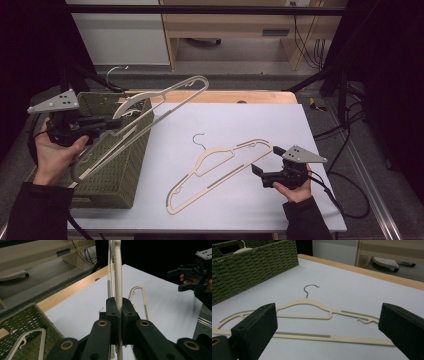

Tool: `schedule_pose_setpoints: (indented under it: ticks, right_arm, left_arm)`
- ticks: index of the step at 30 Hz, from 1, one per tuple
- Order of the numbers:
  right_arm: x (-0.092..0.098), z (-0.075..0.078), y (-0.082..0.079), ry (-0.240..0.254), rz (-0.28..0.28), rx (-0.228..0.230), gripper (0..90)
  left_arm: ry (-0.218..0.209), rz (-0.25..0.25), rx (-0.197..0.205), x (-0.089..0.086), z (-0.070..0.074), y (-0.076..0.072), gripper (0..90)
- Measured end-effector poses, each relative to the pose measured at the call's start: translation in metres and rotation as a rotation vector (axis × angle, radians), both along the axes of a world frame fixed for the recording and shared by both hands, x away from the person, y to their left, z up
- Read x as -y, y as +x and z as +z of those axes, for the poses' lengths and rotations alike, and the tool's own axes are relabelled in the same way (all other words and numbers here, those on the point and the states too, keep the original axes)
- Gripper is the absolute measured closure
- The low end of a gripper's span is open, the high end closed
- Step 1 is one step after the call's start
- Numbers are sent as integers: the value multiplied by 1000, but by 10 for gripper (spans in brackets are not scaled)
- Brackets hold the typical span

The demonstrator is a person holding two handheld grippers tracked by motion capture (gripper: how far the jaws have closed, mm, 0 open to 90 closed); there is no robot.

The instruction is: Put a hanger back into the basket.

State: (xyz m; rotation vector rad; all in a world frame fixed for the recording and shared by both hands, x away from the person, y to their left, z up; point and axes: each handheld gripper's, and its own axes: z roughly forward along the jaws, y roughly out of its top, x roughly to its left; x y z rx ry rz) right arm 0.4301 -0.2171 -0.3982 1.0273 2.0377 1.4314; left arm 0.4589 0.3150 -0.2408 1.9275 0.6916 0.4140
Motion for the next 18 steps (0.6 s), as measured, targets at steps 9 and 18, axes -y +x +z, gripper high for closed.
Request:
schedule_pose_setpoints:
  ticks: [9, 18]
  right_arm:
    - [0, -1, 1, -4, -1, -3, 29]
    - [0, -1, 1, -5, -1, -4, 27]
  left_arm:
    - [31, 65, -11, -38, -2, 12, 862]
    - [48, 130, -39, -76, -19, 24, 862]
